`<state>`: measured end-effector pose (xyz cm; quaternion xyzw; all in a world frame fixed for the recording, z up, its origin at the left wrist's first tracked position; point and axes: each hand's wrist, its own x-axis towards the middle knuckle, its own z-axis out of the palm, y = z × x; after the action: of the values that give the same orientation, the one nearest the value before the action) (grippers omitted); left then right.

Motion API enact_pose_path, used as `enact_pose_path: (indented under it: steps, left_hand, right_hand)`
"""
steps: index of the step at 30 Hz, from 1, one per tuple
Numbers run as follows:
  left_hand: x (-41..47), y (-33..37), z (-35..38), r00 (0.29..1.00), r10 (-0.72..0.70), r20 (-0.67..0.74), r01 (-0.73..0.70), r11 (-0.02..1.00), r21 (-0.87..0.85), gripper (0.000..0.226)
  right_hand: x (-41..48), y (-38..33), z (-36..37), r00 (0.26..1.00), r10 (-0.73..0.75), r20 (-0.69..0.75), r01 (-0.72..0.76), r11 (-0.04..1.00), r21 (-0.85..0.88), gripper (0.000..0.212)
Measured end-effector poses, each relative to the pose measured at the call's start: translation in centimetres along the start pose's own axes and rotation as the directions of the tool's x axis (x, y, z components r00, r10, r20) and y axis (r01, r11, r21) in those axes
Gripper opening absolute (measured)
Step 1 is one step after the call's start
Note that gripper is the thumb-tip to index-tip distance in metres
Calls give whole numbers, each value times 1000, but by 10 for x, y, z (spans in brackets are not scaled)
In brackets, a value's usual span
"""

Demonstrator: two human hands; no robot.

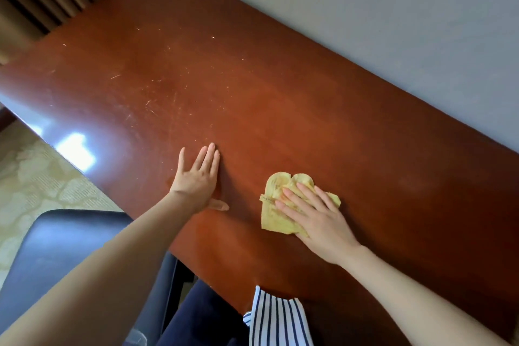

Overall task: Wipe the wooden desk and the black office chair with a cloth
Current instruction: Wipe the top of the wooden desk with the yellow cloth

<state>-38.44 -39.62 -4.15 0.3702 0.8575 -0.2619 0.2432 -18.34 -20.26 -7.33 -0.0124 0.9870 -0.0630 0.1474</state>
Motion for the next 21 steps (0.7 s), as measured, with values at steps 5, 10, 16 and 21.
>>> enact_pose_path:
  steps: [5, 10, 16, 21]
  left_hand:
    - [5, 1, -25, 994, 13, 106, -6, 998, -68, 110]
    - [32, 1, -71, 993, -88, -77, 70, 973, -222, 55]
    - [80, 13, -79, 957, 49, -285, -139, 942, -306, 87]
    - [103, 22, -52, 959, 67, -277, -173, 909, -379, 109]
  right_hand:
    - [-16, 23, -10, 982, 191, -5, -191, 981, -18, 70]
    - [22, 53, -27, 898, 437, 58, -434, 899, -63, 63]
    - [96, 98, -62, 812, 561, 162, -570, 821, 14, 63]
    - [162, 133, -84, 756, 636, 156, -652, 753, 89, 64]
